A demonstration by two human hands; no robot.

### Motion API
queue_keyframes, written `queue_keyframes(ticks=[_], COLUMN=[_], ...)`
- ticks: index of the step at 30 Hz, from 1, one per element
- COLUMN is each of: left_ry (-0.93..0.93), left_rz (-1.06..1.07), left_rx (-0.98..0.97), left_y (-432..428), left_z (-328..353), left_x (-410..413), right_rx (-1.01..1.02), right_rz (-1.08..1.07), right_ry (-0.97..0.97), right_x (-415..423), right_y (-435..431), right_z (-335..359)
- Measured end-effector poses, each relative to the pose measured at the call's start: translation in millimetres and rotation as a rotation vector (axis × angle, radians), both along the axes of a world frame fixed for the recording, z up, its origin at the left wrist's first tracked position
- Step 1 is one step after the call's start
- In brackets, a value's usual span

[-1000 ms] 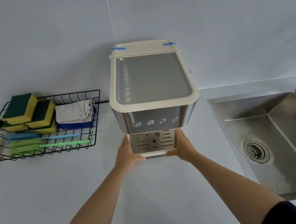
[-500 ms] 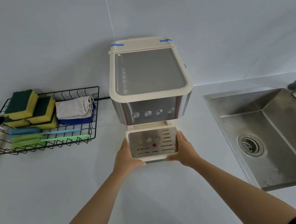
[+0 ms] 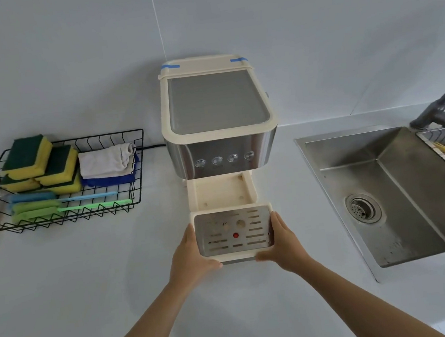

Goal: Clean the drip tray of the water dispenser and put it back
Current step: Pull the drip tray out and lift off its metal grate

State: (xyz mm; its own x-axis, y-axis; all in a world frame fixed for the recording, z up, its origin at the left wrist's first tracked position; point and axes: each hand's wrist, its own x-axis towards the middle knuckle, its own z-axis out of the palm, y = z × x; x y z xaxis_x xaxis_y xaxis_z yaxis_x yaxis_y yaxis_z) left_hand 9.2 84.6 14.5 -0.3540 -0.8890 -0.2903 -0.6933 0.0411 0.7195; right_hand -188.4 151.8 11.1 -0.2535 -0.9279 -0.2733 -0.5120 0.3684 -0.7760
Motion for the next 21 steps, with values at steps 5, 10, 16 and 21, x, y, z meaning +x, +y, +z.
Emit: queue_keyframes(ticks=[5,10,16,21], left_ry=[0.008,0.014,0.030,0.054], left_rz=[-0.032,-0.069,-0.087,-0.056], left_rx=[0.029,0.021,0.007,0.047], left_y=[16.7,34.4,69.0,108.6], left_z=[-2.8,-4.8,-6.0,-12.3], left_x=[-3.4,-18.5,-56.0,-97.7], right_rx=[0.007,0.007,-0.004,0.017], right_rz=[-0.050,-0.082,-0.086,-0.069], right_ry=[-0.043,-0.041,-0.048,-0.063], right_x=[-4.1,-17.8,-54.3,-99.8], right_y=[26.3,51.7,88.3,123.7], right_z=[-1.5,-2.7,-2.0,-9.6])
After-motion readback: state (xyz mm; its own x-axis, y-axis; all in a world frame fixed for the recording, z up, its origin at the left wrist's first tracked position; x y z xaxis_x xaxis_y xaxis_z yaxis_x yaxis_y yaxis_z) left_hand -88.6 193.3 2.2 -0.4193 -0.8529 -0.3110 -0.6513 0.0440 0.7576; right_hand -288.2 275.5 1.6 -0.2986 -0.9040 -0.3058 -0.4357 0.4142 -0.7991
